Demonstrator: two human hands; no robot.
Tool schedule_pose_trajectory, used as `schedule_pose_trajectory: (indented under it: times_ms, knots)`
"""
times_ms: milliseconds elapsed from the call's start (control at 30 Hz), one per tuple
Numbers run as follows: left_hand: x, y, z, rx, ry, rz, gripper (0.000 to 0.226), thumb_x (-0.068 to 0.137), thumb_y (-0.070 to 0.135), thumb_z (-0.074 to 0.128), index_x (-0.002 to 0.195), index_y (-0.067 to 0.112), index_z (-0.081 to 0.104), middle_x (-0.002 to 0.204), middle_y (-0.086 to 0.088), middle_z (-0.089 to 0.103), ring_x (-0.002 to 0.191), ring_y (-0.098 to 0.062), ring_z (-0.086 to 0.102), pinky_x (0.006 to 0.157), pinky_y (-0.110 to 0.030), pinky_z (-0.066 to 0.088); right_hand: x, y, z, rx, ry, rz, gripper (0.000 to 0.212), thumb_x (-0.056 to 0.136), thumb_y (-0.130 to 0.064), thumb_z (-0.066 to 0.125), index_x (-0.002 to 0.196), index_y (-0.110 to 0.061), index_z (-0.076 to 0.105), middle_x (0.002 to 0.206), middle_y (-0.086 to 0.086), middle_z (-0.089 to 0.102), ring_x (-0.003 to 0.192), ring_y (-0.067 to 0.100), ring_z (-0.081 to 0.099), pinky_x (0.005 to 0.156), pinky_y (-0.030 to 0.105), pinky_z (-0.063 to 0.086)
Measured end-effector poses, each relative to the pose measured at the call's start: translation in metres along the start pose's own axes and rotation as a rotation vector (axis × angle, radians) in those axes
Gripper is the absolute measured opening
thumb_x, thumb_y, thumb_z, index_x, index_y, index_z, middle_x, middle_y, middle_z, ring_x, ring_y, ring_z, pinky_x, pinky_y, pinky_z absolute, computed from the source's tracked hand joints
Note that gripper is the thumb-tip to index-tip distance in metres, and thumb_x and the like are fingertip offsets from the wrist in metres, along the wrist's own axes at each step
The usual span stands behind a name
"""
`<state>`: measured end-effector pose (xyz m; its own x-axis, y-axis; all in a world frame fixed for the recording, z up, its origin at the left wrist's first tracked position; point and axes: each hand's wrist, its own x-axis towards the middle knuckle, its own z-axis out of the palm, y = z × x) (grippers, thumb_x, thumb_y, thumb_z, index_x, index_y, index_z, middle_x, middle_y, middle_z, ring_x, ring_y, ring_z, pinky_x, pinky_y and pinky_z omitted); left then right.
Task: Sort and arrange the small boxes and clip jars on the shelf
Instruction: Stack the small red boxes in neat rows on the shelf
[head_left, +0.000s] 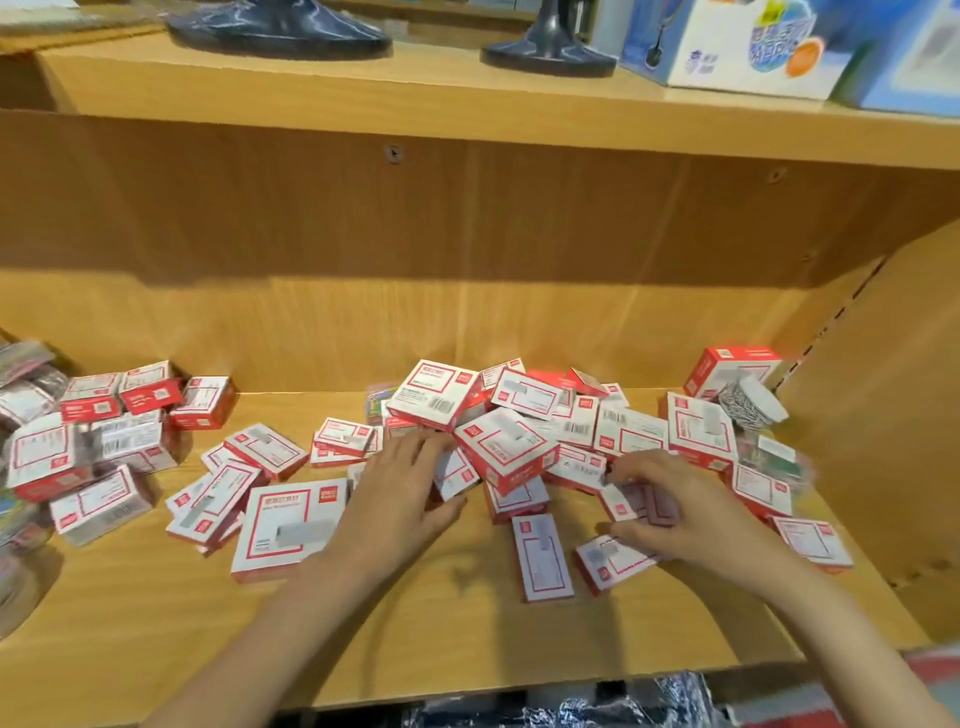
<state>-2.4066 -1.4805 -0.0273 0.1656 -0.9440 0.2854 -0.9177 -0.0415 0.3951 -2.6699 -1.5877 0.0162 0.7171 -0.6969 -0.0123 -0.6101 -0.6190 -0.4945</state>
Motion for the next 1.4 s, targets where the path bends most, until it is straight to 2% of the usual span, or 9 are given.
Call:
schedule_pose_trajectory:
  times_ms: [167,300,600,767,867,1033,1167,1300,1400]
  knots:
    - [-0.011,0.019,-0.008,-0.197,0.215,-0.093,0.056,0.07,0.053,0.051,0.115,0.02,0.047,0.112,0.008,0.045,0.103,-0.004,0.037,0.08,-0.016,0.032,-0.002,0.029,-0.017,-0.105,0.147,0.054,0.051,0.07,-0.038,0.076,0.114,-0.031,0.051,0.118,-0.007,0.048,0.115,0.017,0.043,0.089,0.024,0.031]
    - [-0.009,0.03,-0.017,-0.231,0.298,-0.037,0.046,0.069,0.049,0.052,0.11,0.03,0.039,0.107,0.017,0.039,0.1,-0.003,0.037,0.076,-0.012,0.033,-0.004,0.039,-0.012,-0.117,0.031,0.185,0.073,0.074,-0.045,0.071,0.135,-0.026,0.036,0.136,-0.003,0.042,0.123,0.015,0.04,0.092,0.024,0.034]
    - [0.002,0.058,-0.001,-0.314,0.252,0.025,0.038,0.074,0.02,0.065,0.107,0.019,0.049,0.106,0.008,0.051,0.096,0.004,0.043,0.081,0.0,0.031,-0.006,0.048,-0.015,0.197,0.325,0.225,0.05,0.072,-0.017,0.077,0.114,-0.022,0.051,0.095,-0.002,0.058,0.077,0.011,0.049,0.064,0.018,0.037]
    - [0.001,0.057,0.002,-0.308,0.264,0.051,0.036,0.075,0.027,0.061,0.108,0.019,0.049,0.109,0.01,0.05,0.101,-0.002,0.046,0.085,-0.005,0.033,-0.013,0.041,-0.035,0.339,-0.033,0.115,0.028,0.068,-0.015,0.08,0.09,-0.014,0.063,0.066,0.006,0.057,0.061,0.014,0.051,0.057,0.019,0.037]
    - [-0.003,0.059,0.004,-0.295,0.285,0.042,0.038,0.074,0.025,0.062,0.108,0.021,0.048,0.107,0.012,0.048,0.099,-0.002,0.045,0.083,-0.004,0.034,-0.01,0.019,-0.025,0.209,-0.239,-0.044,0.016,0.074,-0.027,0.076,0.084,-0.025,0.063,0.077,-0.011,0.055,0.068,-0.001,0.048,0.062,0.014,0.037]
    - [-0.008,0.056,0.003,-0.263,0.272,0.046,0.039,0.074,0.028,0.063,0.11,0.02,0.048,0.112,0.011,0.049,0.105,-0.005,0.046,0.087,-0.005,0.033,-0.002,0.004,-0.003,-0.065,-0.374,-0.225,0.02,0.083,-0.031,0.064,0.101,-0.027,0.058,0.106,-0.009,0.047,0.099,0.007,0.037,0.086,0.025,0.031]
    - [-0.022,0.049,0.003,-0.214,0.301,0.022,0.04,0.075,0.032,0.062,0.111,0.02,0.048,0.115,0.012,0.048,0.11,-0.004,0.044,0.092,-0.006,0.031,-0.005,-0.004,0.0,-0.243,-0.366,-0.233,0.024,0.085,-0.031,0.06,0.108,-0.026,0.053,0.114,-0.006,0.043,0.105,0.01,0.033,0.084,0.021,0.028]
    - [-0.032,0.042,0.002,-0.168,0.302,-0.011,0.041,0.073,0.027,0.064,0.111,0.018,0.052,0.113,0.012,0.049,0.108,-0.005,0.045,0.087,-0.012,0.033,-0.002,-0.011,0.006,-0.078,-0.2,-0.221,0.015,0.087,-0.024,0.061,0.095,-0.025,0.048,0.108,-0.007,0.037,0.092,0.008,0.043,0.07,0.01,0.033]
    - [-0.035,0.033,0.002,-0.155,0.263,-0.028,0.043,0.073,0.021,0.068,0.112,0.02,0.05,0.111,0.01,0.051,0.105,-0.001,0.041,0.088,-0.006,0.028,0.006,-0.008,0.007,0.021,-0.121,-0.172,0.031,0.084,-0.021,0.065,0.108,-0.027,0.047,0.11,-0.008,0.037,0.091,-0.002,0.041,0.074,0.009,0.035]
